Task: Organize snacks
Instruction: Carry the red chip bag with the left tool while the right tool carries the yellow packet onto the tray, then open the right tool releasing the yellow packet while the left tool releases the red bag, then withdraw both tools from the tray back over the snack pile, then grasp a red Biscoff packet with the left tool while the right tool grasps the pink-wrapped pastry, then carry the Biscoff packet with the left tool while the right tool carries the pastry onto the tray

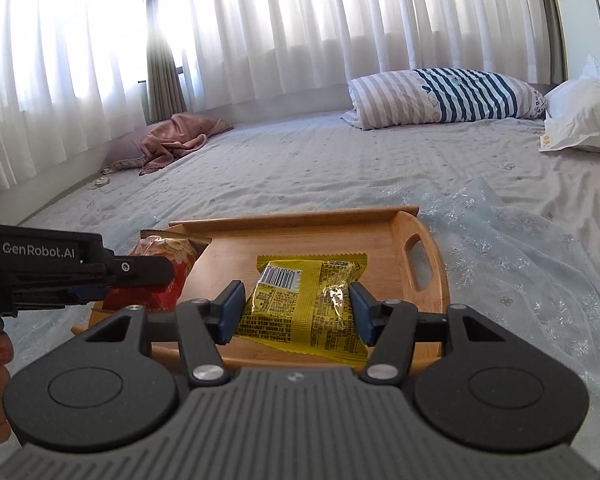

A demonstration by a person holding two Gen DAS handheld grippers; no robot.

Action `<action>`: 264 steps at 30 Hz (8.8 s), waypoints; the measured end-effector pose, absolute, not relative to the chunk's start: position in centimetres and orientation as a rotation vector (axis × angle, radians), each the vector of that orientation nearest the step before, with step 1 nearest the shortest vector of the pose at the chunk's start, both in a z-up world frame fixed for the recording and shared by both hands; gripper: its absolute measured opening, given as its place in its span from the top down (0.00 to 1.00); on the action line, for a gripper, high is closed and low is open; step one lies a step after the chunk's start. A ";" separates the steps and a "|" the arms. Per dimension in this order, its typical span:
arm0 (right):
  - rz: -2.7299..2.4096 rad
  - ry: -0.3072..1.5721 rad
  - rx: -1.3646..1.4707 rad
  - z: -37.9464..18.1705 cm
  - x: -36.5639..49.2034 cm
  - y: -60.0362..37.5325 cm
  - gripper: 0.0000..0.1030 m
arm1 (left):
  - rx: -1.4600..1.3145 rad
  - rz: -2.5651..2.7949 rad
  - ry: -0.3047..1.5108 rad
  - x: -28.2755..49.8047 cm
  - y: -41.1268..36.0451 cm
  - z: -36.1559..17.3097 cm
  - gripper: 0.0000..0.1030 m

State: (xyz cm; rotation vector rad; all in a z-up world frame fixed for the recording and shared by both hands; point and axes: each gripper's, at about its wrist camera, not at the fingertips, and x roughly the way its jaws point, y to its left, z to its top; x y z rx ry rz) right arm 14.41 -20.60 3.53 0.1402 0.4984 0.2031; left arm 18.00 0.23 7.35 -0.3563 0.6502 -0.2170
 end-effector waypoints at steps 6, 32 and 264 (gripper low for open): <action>0.185 0.535 0.124 2.9 17.0 -20.8 0.42 | -0.313 -0.190 0.701 20.8 -0.8 6.0 0.64; 0.158 0.647 0.096 -0.8 20.4 -20.2 0.42 | -0.273 -0.160 0.781 25.3 -2.4 2.2 0.64; -0.080 0.542 0.008 -1.2 16.8 -21.4 0.53 | -0.104 -0.058 0.679 22.4 1.4 2.3 0.67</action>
